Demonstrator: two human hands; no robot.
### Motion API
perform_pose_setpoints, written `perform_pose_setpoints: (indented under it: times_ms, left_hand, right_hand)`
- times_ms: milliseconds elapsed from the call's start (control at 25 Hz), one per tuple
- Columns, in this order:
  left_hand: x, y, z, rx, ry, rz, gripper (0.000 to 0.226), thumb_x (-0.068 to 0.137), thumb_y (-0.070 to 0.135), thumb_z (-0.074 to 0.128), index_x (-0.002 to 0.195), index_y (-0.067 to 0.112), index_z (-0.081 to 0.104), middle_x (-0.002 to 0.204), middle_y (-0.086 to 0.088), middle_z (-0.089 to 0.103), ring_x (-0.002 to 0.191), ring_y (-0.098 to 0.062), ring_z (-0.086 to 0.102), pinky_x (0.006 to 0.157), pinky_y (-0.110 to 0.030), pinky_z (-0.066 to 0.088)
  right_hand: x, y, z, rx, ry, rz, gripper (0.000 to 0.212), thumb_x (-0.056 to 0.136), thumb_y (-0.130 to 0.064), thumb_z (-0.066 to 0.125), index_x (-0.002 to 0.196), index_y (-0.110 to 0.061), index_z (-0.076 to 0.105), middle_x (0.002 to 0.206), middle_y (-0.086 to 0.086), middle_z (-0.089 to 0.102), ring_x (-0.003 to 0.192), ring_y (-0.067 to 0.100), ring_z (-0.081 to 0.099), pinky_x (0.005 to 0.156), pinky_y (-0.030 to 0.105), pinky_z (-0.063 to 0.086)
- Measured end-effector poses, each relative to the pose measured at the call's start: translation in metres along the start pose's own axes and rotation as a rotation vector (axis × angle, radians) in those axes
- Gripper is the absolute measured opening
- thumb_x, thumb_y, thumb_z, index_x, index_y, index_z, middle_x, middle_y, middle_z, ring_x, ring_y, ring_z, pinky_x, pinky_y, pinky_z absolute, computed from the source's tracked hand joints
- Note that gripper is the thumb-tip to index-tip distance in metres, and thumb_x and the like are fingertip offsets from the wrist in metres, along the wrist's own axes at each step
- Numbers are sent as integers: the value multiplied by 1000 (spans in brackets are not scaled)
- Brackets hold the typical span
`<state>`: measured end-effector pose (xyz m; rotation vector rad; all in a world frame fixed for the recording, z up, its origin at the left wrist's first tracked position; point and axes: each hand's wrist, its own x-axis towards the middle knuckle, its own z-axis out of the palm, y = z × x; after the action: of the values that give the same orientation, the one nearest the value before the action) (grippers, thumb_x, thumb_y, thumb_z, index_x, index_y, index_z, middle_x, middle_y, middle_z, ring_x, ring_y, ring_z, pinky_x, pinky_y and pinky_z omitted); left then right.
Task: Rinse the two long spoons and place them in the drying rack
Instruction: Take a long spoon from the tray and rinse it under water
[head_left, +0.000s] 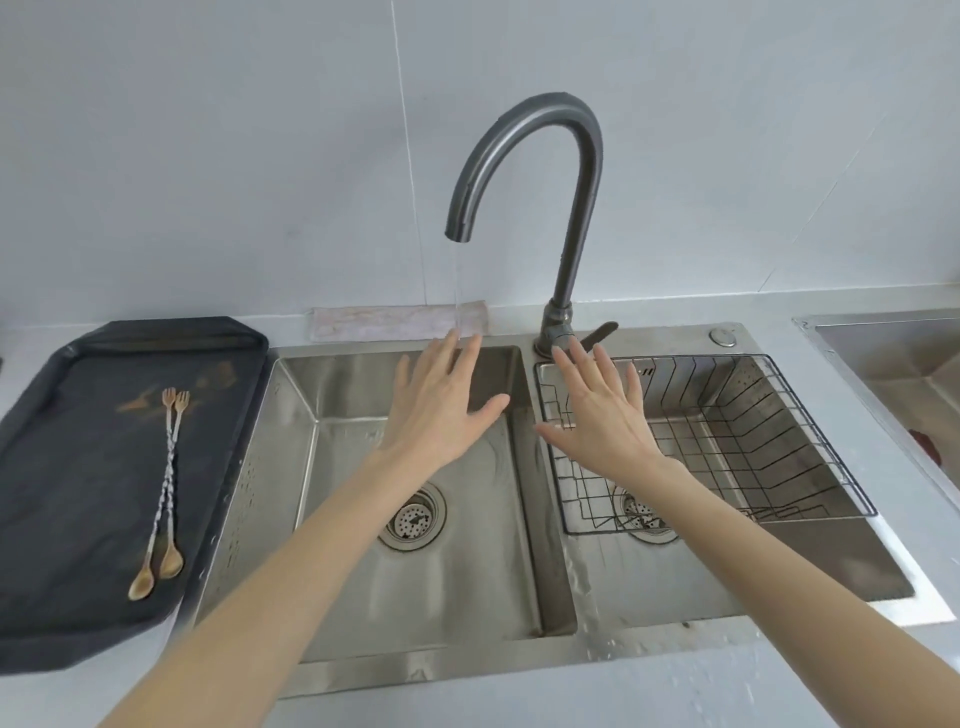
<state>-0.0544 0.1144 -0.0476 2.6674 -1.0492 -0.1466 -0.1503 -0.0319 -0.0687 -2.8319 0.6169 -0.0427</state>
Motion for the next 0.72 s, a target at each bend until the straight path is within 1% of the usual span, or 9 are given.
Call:
perform_pose_setpoints:
  times_ms: [160, 480, 560, 720]
  left_hand:
    - [-23, -39, -1, -9, -18, -74, 75, 88, 53, 42, 148, 23, 7, 159, -4, 6, 147, -20, 5, 119, -46, 6]
    - [-53, -114, -5, 48, -18, -137, 79, 87, 56, 41, 148, 19, 6, 159, -6, 8, 147, -23, 8, 119, -47, 8]
    - [-58, -129, -8, 40, -5, -162, 78, 87, 54, 42, 148, 18, 8, 158, -7, 10, 146, -23, 9, 118, -46, 9]
    - [-63, -158, -11, 46, -2, -203, 78, 87, 54, 42, 147, 17, 10, 157, -7, 14, 145, -23, 14, 117, -47, 12]
  right_hand:
    - [-8, -34, 9, -27, -42, -36, 83, 87, -46, 51, 148, -22, 1, 160, 0, -4, 147, 24, -9, 117, 51, -5]
    - [-10, -96, 34, -28, -94, -84, 80, 87, -47, 49, 148, -22, 4, 160, -1, -3, 147, 23, -8, 118, 49, -6]
    - [-7, -110, 40, -16, -102, -102, 79, 87, -46, 49, 148, -21, 5, 160, -1, 0, 147, 22, -7, 118, 49, -6]
    - [4, -137, 49, 18, -81, -160, 76, 89, -45, 48, 148, -20, 9, 158, -3, 12, 147, 20, 1, 119, 47, -3]
